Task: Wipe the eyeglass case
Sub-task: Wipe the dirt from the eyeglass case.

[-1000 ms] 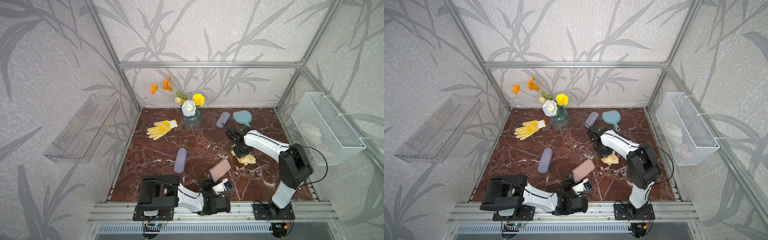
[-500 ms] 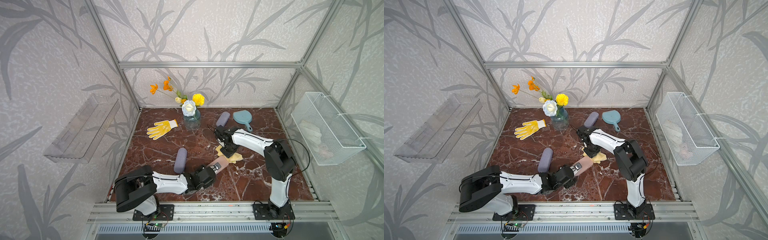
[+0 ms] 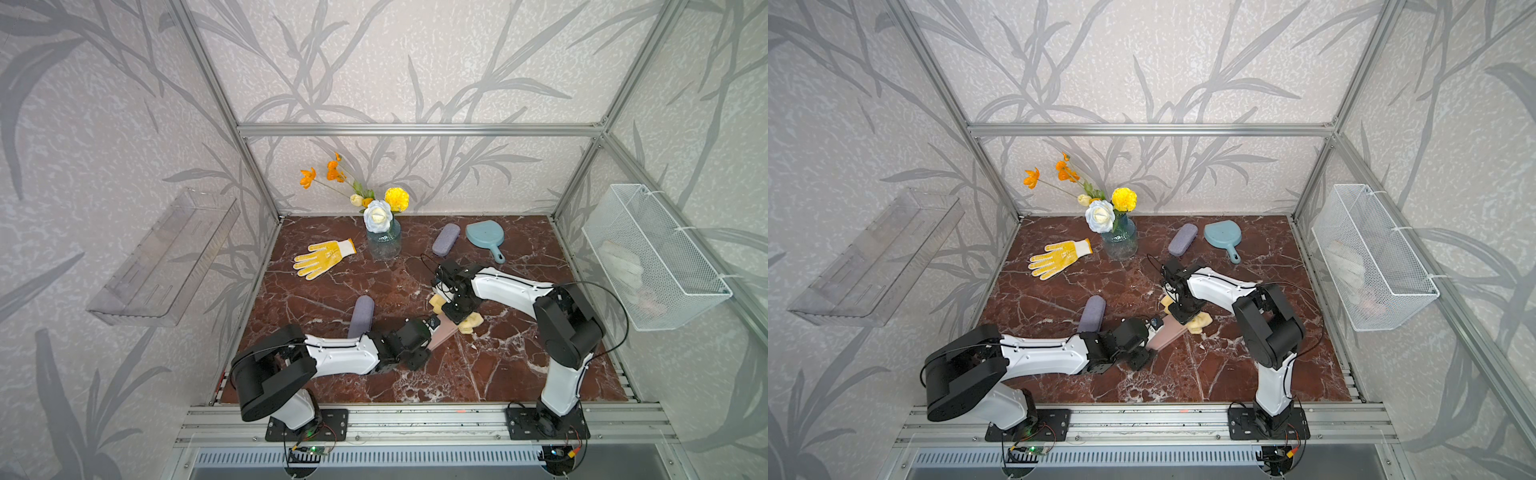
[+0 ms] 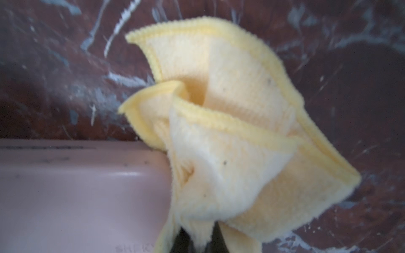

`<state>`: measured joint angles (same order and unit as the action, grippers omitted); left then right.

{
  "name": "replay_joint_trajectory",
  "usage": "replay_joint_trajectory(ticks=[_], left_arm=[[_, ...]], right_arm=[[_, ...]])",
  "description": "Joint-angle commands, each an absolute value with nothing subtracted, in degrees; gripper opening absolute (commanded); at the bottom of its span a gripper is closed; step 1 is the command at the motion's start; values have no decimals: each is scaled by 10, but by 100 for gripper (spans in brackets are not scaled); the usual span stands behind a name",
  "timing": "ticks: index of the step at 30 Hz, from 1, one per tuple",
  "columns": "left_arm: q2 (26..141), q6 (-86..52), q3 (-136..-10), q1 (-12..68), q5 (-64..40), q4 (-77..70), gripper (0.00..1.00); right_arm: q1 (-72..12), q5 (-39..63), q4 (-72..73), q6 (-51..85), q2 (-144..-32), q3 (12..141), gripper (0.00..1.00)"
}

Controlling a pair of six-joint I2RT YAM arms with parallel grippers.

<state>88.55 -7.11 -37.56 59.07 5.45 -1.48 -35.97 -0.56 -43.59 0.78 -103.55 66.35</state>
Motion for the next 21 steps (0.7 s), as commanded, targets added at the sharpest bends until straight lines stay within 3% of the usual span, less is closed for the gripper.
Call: replay_joint_trajectory(ticks=[1, 6, 10, 12, 16, 21], left_arm=[[918, -166, -374, 577, 52, 37, 9], [925, -175, -381, 567, 39, 47, 9], [921, -164, -380, 566, 29, 45, 9], [917, -152, -376, 566, 22, 39, 9], [901, -98, -358, 575, 16, 12, 9], [888, -39, -351, 607, 84, -1, 10]], right_arm=[[-388, 170, -484, 74, -989, 595, 0], [-397, 218, -467, 112, -876, 541, 0], [-343, 169, -495, 138, -805, 549, 0], [-324, 77, -524, 135, -798, 578, 0], [-325, -108, -535, 73, -848, 650, 0], [-335, -189, -550, 25, -1004, 768, 0]])
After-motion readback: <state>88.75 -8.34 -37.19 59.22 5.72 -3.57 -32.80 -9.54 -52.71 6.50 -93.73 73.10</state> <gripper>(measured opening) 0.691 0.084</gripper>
